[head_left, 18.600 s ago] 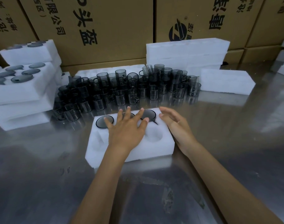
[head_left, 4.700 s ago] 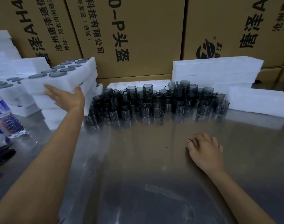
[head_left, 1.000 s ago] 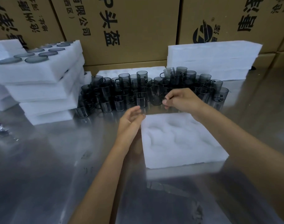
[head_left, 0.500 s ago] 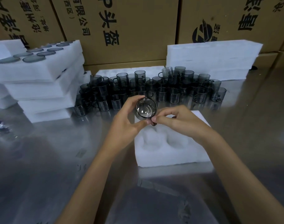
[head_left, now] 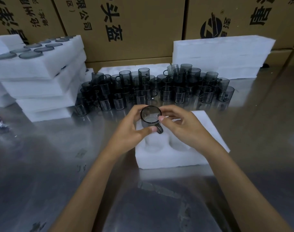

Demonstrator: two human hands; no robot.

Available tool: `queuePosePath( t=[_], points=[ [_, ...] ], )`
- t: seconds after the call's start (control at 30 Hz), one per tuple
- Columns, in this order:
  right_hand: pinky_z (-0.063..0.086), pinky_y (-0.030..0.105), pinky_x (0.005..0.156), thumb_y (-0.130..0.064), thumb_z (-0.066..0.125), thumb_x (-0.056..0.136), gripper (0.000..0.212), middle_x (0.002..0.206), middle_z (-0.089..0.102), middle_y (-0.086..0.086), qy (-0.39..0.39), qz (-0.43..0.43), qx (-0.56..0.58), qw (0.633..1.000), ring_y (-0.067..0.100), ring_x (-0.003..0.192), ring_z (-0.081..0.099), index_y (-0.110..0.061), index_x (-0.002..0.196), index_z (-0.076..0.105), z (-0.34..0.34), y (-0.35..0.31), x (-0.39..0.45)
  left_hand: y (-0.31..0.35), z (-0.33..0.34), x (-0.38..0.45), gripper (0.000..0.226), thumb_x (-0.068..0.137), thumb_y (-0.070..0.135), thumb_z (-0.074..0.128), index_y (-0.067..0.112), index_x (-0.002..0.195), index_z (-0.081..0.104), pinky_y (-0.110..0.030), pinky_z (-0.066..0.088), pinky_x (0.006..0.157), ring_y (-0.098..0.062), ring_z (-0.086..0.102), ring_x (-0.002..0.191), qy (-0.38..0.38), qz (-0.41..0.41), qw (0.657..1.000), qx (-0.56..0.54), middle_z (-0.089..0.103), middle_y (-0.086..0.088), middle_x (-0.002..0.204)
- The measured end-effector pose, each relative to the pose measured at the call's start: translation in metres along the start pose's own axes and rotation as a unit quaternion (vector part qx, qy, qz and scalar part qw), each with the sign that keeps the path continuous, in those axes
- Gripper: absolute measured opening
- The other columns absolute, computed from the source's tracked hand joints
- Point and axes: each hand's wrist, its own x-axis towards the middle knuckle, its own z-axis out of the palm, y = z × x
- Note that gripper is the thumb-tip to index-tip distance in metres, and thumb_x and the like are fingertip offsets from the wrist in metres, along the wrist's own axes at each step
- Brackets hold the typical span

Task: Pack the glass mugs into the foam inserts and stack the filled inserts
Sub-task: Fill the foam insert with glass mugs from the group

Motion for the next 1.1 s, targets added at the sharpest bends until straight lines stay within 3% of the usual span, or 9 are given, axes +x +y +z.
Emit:
queuePosePath(
  t=[0.27,0.37,0.47,0.6,0.73,0.83,0.9,1.0,1.1],
  points=[
    [0.046,0.013,0.082,-0.026,0.06,0.098,0.019,0.105,0.069,-0.02,-0.008,-0.025,-0.073,0.997,-0.003,0.098,0.06,-0.034,0.113,0.069,0.002,0.001,-0.001,-0.006,0.001,-0.001,0.038,0.092,0.03,0.07,0.03,0.129,0.059,-0.036,0.041,0.11,-0.002,0.055,0.127,-0.02,-0.04,0.997,-0.058,0.065,0.014,0.128],
    [0.048,0.018,0.083,-0.027,0.061,0.098,0.02,0.106,0.07,-0.019,0.003,-0.023,-0.073,0.997,0.001,0.1,0.06,-0.033,0.115,0.071,0.003,0.002,-0.001,-0.007,0.0,0.003,0.027,0.098,0.041,0.058,0.055,0.12,0.061,-0.037,0.023,0.12,0.004,0.03,0.143,0.002,-0.075,0.996,-0.058,0.049,0.025,0.144],
    [0.045,0.021,0.088,-0.031,0.064,0.096,0.021,0.108,0.069,-0.02,0.015,-0.017,-0.078,0.997,0.007,0.11,0.056,-0.034,0.115,0.072,0.006,0.002,0.0,-0.012,-0.004,0.005,0.038,0.099,0.04,0.054,0.041,0.136,0.057,-0.042,0.01,0.125,0.002,0.013,0.149,0.003,-0.097,0.995,-0.018,0.032,0.018,0.158],
    [0.031,0.026,0.104,-0.035,0.067,0.093,0.022,0.121,0.064,-0.018,0.039,-0.005,-0.135,0.99,0.009,0.125,0.043,-0.035,0.114,0.073,0.009,0.003,0.002,-0.013,-0.005,0.002,0.042,0.098,0.04,0.056,0.04,0.139,0.053,-0.044,0.013,0.125,-0.001,0.014,0.15,-0.016,-0.113,0.993,-0.013,0.028,0.016,0.16],
    [0.007,0.02,0.087,-0.048,0.07,0.086,0.015,0.13,0.054,-0.023,0.05,0.034,-0.217,0.974,0.003,0.131,0.028,-0.052,0.1,0.071,0.009,0.005,0.003,-0.014,-0.004,0.001,0.05,0.098,0.036,0.058,0.037,0.146,0.046,-0.033,0.016,0.123,0.005,0.015,0.146,-0.042,-0.127,0.991,-0.033,0.02,0.017,0.163],
    [0.006,0.024,0.093,-0.049,0.07,0.085,0.016,0.133,0.053,-0.024,0.038,0.049,-0.23,0.971,0.003,0.133,0.027,-0.054,0.1,0.069,0.009,0.005,0.004,-0.016,-0.001,0.0,0.059,0.099,0.031,0.059,0.04,0.152,0.033,-0.018,0.027,0.114,0.013,0.025,0.14,-0.046,-0.115,0.992,-0.031,0.027,0.029,0.155],
    [0.008,0.03,0.103,-0.049,0.069,0.086,0.026,0.133,0.053,-0.026,0.027,0.047,-0.25,0.967,0.004,0.136,0.028,-0.055,0.111,0.064,0.008,0.004,0.006,-0.017,0.001,0.002,0.066,0.098,0.025,0.062,0.041,0.153,0.029,-0.004,0.038,0.095,0.026,0.04,0.119,-0.023,-0.116,0.991,-0.055,0.04,0.036,0.138],
    [0.004,0.041,0.12,-0.049,0.063,0.089,0.047,0.143,0.05,-0.016,-0.018,0.075,-0.27,0.96,0.007,0.144,0.025,-0.052,0.133,0.049,0.006,0.0,0.009,-0.022,0.002,0.005,0.068,0.095,0.019,0.065,0.037,0.153,0.032,-0.003,0.045,0.085,0.022,0.048,0.112,0.001,-0.125,0.988,-0.092,0.049,0.023,0.137],
    [0.008,0.044,0.121,-0.05,0.063,0.087,0.05,0.149,0.044,-0.013,-0.048,0.108,-0.294,0.948,0.011,0.146,0.023,-0.047,0.135,0.05,0.002,-0.006,0.018,-0.026,0.001,0.004,0.062,0.095,0.022,0.066,0.035,0.149,0.04,-0.006,0.047,0.085,0.016,0.052,0.114,0.009,-0.12,0.987,-0.104,0.054,0.018,0.137]
  ],
)
